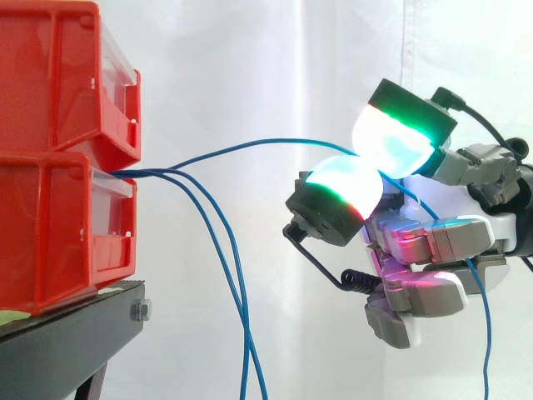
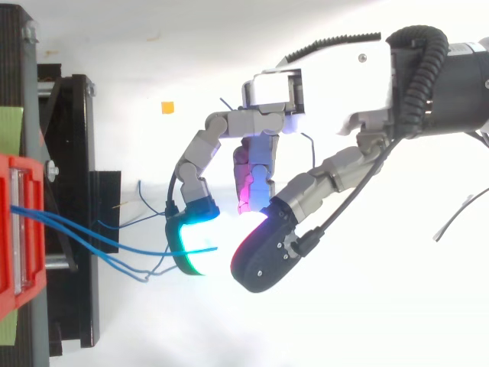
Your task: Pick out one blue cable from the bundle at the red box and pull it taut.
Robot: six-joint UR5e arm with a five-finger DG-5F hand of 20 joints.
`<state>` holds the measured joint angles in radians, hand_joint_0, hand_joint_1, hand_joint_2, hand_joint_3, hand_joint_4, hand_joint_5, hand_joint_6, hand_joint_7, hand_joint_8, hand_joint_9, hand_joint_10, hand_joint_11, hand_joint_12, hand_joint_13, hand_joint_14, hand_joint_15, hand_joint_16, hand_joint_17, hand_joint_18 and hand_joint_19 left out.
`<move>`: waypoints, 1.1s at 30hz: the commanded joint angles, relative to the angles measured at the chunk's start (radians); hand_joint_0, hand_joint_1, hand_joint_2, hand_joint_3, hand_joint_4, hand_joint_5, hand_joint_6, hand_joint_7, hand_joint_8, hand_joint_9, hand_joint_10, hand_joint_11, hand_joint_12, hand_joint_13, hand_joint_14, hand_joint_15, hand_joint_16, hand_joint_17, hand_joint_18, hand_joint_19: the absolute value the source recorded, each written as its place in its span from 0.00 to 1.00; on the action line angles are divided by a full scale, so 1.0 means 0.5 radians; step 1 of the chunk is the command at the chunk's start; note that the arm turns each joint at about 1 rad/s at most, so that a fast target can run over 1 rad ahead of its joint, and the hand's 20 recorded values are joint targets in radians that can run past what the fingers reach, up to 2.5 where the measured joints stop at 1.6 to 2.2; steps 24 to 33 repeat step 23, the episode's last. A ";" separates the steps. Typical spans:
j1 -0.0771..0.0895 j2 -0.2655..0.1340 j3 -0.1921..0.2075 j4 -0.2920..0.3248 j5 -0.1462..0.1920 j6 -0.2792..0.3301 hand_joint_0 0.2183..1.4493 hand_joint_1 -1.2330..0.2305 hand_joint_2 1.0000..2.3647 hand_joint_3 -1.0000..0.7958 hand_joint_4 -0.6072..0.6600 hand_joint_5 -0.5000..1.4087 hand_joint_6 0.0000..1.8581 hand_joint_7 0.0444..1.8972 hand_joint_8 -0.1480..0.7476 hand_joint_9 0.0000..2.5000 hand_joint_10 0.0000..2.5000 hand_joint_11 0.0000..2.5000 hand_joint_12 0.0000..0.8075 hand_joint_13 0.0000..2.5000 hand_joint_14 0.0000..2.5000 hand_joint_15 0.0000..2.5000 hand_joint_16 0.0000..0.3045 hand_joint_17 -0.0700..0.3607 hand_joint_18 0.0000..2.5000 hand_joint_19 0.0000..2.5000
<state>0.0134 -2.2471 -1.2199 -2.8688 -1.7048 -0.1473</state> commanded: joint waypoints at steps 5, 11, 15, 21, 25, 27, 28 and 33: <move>0.001 0.000 0.001 0.000 0.001 0.000 0.47 0.30 0.01 0.36 0.25 0.18 0.54 0.52 0.42 0.58 0.01 0.42 0.40 0.48 0.01 0.32 0.16 0.41 0.32 0.31; 0.001 0.000 0.001 0.000 0.001 0.000 0.47 0.30 0.01 0.36 0.25 0.18 0.54 0.52 0.41 0.58 0.01 0.42 0.40 0.48 0.01 0.32 0.16 0.41 0.32 0.31; 0.001 0.003 0.001 0.000 0.001 0.000 0.47 0.30 0.01 0.36 0.25 0.18 0.54 0.52 0.42 0.58 0.01 0.42 0.40 0.48 0.01 0.32 0.16 0.41 0.32 0.31; 0.001 0.003 0.001 0.000 0.001 0.000 0.47 0.30 0.01 0.36 0.26 0.18 0.54 0.53 0.42 0.57 0.01 0.42 0.40 0.47 0.01 0.32 0.16 0.41 0.32 0.31; 0.001 0.000 0.001 -0.003 0.001 0.000 0.47 0.30 0.01 0.36 0.25 0.18 0.54 0.53 0.42 0.57 0.01 0.42 0.40 0.47 0.01 0.32 0.16 0.41 0.32 0.31; 0.001 0.000 0.001 -0.003 0.001 0.000 0.47 0.30 0.01 0.36 0.25 0.18 0.54 0.53 0.42 0.57 0.01 0.42 0.40 0.47 0.01 0.32 0.16 0.41 0.32 0.31; 0.001 0.000 0.001 -0.003 0.001 0.000 0.47 0.30 0.01 0.36 0.25 0.18 0.54 0.53 0.42 0.57 0.01 0.42 0.40 0.47 0.01 0.32 0.16 0.41 0.32 0.31; 0.001 0.000 0.001 -0.003 0.001 0.000 0.47 0.30 0.01 0.36 0.25 0.18 0.54 0.53 0.42 0.57 0.01 0.42 0.40 0.47 0.01 0.32 0.16 0.41 0.32 0.31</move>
